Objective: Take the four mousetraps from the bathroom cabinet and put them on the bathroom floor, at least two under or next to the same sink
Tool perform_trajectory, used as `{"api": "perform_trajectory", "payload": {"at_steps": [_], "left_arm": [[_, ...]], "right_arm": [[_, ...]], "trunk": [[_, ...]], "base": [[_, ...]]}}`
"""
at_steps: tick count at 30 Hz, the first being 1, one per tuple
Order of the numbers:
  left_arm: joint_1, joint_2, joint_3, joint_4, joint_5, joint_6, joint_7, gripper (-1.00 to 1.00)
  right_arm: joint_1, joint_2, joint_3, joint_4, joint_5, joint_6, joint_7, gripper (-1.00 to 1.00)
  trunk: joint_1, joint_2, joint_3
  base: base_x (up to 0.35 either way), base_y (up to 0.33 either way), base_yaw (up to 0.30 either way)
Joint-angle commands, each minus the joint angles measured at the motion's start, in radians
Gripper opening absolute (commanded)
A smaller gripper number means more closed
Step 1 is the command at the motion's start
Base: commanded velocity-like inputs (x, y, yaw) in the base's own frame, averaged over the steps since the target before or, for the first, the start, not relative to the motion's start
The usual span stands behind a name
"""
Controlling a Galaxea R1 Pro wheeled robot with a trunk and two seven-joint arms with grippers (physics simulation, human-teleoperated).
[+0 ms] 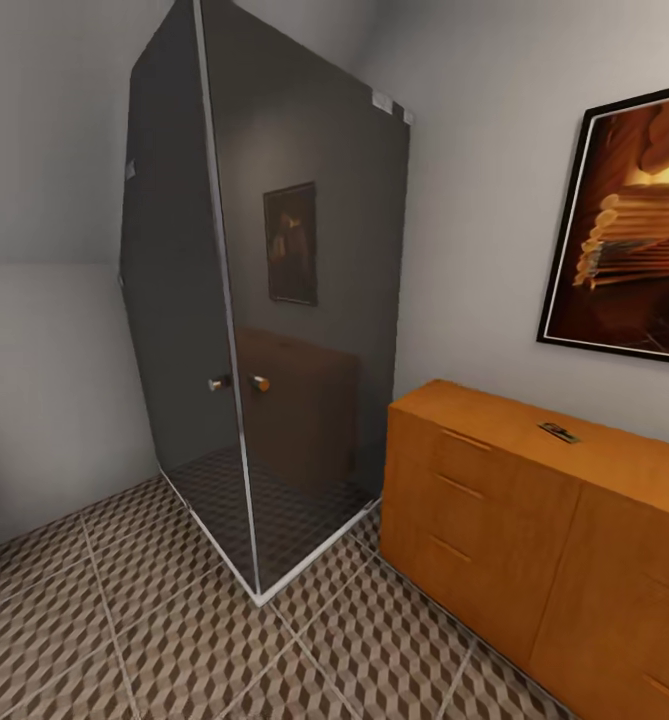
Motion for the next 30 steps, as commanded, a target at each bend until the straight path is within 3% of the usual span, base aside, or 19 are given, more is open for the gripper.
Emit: {"api": "perform_trajectory", "payload": {"at_steps": [1, 9, 19, 30], "left_arm": [[0.000, 0.000, -0.006, 0.000, 0.010, 0.005, -0.003, -1.00], [-0.001, 0.000, -0.006, 0.000, 0.010, 0.005, -0.003, -1.00], [-0.001, -0.001, -0.006, -0.001, 0.010, 0.005, -0.004, -1.00], [-0.001, -0.006, -0.006, -0.001, 0.009, 0.005, -0.004, -1.00]], "right_arm": [[-0.001, 0.000, 0.005, 0.001, 0.001, 0.001, 0.003, -1.00], [-0.001, -0.002, 0.005, 0.001, 0.001, 0.001, 0.002, -1.00], [-0.001, -0.002, 0.005, 0.001, 0.001, 0.002, -0.004, -1.00], [-0.001, -0.003, 0.005, 0.001, 0.001, 0.004, -0.007, -1.00]], "trunk": [[0.000, -0.001, -0.001], [0.000, -0.001, -0.001], [0.000, -0.001, -0.001], [0.000, -0.001, -0.001]], "base": [[0.000, 0.000, 0.291], [0.000, 0.000, 0.276], [0.000, 0.000, 0.095], [0.000, 0.000, 0.276]]}}
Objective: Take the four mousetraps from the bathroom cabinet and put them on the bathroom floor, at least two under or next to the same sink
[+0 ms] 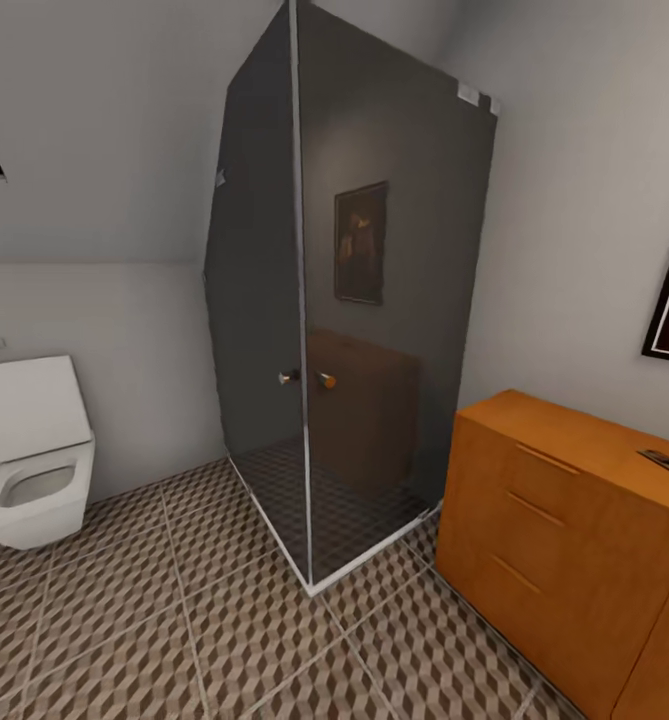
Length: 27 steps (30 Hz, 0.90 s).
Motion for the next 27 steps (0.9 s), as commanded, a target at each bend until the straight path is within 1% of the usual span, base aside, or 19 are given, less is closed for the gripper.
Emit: {"api": "perform_trajectory", "payload": {"at_steps": [1, 7, 27], "left_arm": [[0.000, -0.002, -0.006, -0.001, 0.010, 0.005, -0.003, -1.00], [-0.001, -0.008, -0.006, -0.001, 0.010, 0.005, -0.003, -1.00], [0.000, -0.011, -0.006, -0.001, 0.010, 0.005, -0.003, -1.00]], "right_arm": [[-0.001, 0.000, 0.006, 0.002, 0.001, 0.002, 0.002, -1.00], [-0.001, 0.001, 0.006, 0.002, 0.001, 0.002, 0.003, -1.00], [-0.001, 0.000, 0.006, 0.002, 0.003, 0.001, 0.001, -1.00]], "trunk": [[0.000, -0.001, -0.001], [0.000, -0.001, -0.001], [0.000, -0.001, -0.001]], "base": [[0.000, 0.000, 0.298], [0.000, 0.000, 0.299], [0.000, 0.000, 0.300]]}}
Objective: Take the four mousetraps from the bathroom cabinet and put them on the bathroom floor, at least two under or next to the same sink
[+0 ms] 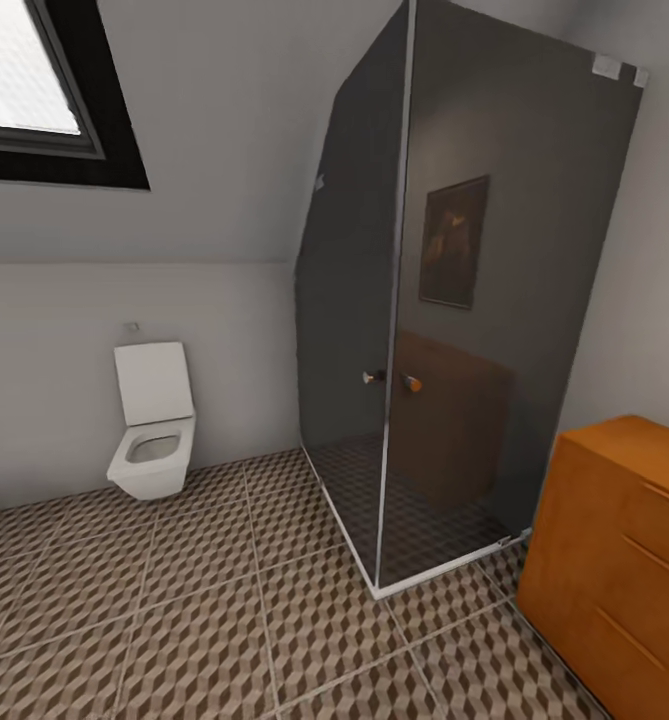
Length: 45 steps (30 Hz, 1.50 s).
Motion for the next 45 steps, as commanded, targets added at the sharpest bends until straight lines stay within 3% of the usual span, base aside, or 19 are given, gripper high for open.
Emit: {"api": "perform_trajectory", "payload": {"at_steps": [1, 45], "left_arm": [[-0.001, 0.000, -0.006, 0.000, 0.010, 0.005, -0.003, -1.00], [-0.001, 0.000, -0.006, 0.000, 0.010, 0.005, -0.003, -1.00]], "right_arm": [[-0.001, 0.000, 0.005, 0.001, 0.001, 0.002, 0.003, -1.00], [-0.001, 0.001, 0.005, 0.001, 0.001, 0.000, 0.001, -1.00]], "trunk": [[0.000, -0.001, -0.001], [0.000, -0.001, -0.001]], "base": [[0.000, 0.000, 0.300], [0.000, 0.000, 0.300]]}}
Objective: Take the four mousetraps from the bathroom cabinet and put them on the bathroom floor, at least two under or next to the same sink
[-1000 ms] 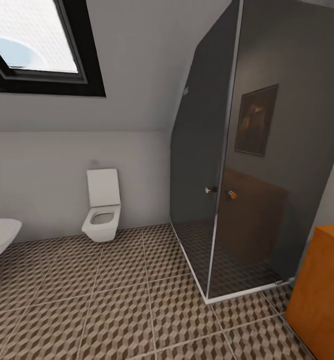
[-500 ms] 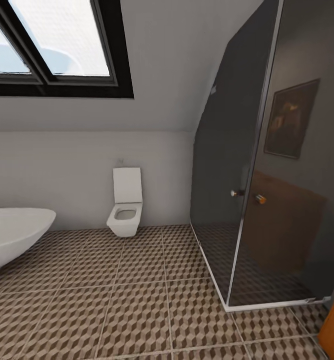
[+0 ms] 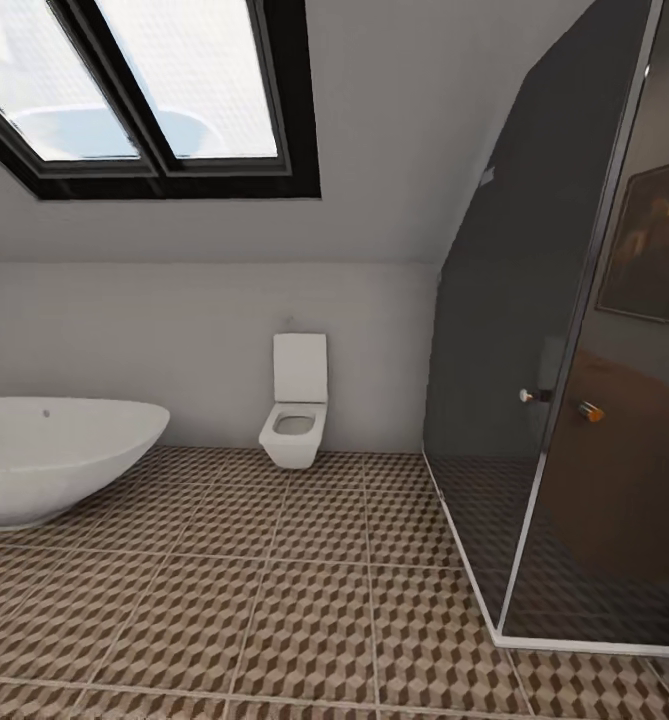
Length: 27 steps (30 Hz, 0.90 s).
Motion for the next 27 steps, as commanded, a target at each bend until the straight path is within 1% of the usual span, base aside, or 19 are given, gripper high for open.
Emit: {"api": "perform_trajectory", "payload": {"at_steps": [1, 22, 27], "left_arm": [[0.000, 0.000, -0.006, 0.000, 0.011, 0.005, -0.003, -1.00], [-0.001, -0.001, -0.006, -0.001, 0.010, 0.005, -0.003, -1.00], [-0.001, -0.006, -0.006, -0.001, 0.011, 0.005, -0.003, -1.00]], "right_arm": [[-0.001, 0.000, 0.005, 0.001, 0.001, 0.002, 0.003, -1.00], [-0.001, 0.000, 0.005, 0.001, 0.001, 0.002, 0.003, -1.00], [-0.001, 0.000, 0.005, 0.001, 0.001, 0.002, 0.002, -1.00]], "trunk": [[0.000, -0.001, -0.001], [0.000, -0.001, -0.001], [0.000, -0.001, -0.001]], "base": [[0.000, 0.000, 0.300], [0.000, 0.000, 0.300], [0.000, 0.000, 0.300]]}}
